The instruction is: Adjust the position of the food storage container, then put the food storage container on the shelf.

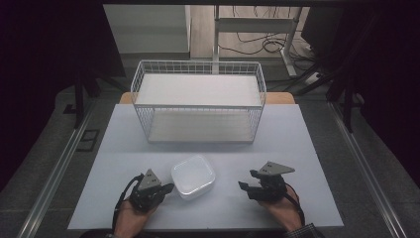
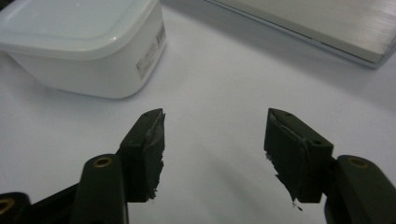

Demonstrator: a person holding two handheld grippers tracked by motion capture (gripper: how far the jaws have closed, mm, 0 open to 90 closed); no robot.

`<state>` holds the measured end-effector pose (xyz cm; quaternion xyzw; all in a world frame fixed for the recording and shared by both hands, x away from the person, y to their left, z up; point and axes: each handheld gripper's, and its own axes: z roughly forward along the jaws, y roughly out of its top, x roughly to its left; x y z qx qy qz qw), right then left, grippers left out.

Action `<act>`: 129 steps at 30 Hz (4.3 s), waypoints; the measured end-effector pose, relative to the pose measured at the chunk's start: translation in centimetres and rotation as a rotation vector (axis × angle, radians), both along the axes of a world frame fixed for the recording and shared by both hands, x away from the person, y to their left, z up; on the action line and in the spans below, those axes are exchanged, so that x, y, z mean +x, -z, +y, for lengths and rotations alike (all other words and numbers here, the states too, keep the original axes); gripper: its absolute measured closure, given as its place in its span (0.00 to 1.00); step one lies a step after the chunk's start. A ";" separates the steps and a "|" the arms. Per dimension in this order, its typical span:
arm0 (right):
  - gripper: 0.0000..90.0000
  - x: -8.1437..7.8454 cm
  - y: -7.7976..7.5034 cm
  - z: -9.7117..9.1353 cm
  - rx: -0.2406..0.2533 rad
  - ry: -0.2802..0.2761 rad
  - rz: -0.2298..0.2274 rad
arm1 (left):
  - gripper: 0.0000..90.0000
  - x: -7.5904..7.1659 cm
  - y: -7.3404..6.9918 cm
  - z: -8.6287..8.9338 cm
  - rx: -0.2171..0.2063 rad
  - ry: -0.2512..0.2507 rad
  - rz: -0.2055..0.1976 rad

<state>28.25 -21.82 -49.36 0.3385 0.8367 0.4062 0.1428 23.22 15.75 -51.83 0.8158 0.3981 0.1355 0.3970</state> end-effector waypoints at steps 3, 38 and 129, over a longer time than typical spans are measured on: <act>0.47 0.2 -0.2 0.5 -0.008 -0.014 -0.003 | 1.00 0.5 0.3 -0.2 0.029 -0.025 0.005; 0.94 3.8 0.4 6.0 -0.065 -0.105 0.100 | 1.00 6.8 0.4 -2.2 0.001 -0.031 0.013; 0.85 3.1 -3.2 5.5 0.173 0.046 0.061 | 0.88 5.6 -3.0 -1.3 -0.296 -0.015 0.022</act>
